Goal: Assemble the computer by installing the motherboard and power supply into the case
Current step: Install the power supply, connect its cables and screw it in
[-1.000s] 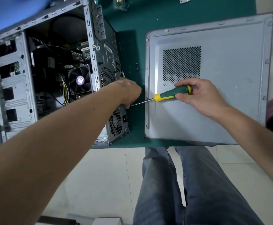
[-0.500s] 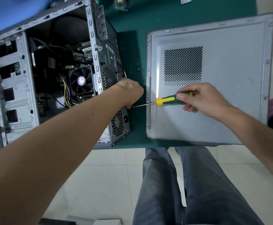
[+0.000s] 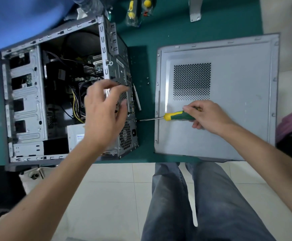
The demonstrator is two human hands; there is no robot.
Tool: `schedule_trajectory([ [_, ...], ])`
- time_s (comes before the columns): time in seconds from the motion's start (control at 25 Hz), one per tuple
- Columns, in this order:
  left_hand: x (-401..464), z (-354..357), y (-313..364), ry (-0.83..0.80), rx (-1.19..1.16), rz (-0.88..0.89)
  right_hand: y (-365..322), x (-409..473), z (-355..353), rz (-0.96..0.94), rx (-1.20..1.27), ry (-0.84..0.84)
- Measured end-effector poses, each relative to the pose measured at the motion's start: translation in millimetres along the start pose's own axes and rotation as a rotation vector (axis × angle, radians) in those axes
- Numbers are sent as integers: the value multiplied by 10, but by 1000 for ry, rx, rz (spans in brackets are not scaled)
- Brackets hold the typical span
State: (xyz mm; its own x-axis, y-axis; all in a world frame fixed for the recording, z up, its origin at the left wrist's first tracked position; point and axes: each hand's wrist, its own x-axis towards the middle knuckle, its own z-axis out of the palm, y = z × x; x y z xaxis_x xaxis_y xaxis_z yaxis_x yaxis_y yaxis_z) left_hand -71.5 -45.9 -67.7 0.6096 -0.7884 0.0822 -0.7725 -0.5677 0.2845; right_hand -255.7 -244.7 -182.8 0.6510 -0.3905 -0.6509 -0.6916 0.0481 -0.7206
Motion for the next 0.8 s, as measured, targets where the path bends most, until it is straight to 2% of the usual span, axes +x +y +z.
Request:
schedule_trajectory([
  [0.08, -198, 52, 2, -2, -93, -293, -15, 1, 41, -27, -183, 16],
  [0.16, -238, 136, 38, -39, -115, -473, -40, -28, 89, -98, -289, 44],
  [0.32, -222, 181, 27, -24, -99, -480, -108, -23, 94, -72, -10, 104],
  [0.52, -256, 208, -30, -46, -96, -479, -178, 23, 113, 29, -178, 121],
  [0.64, -254, 210, -47, -47, -113, -472, -177, -7, 62, -32, -103, 61],
  [0.72, -249, 216, -68, -43, -106, -470, -192, -31, 73, -31, -10, 85],
  [0.8, -230, 224, -79, -45, -96, -472, -238, 3, 101, 17, -28, 126],
])
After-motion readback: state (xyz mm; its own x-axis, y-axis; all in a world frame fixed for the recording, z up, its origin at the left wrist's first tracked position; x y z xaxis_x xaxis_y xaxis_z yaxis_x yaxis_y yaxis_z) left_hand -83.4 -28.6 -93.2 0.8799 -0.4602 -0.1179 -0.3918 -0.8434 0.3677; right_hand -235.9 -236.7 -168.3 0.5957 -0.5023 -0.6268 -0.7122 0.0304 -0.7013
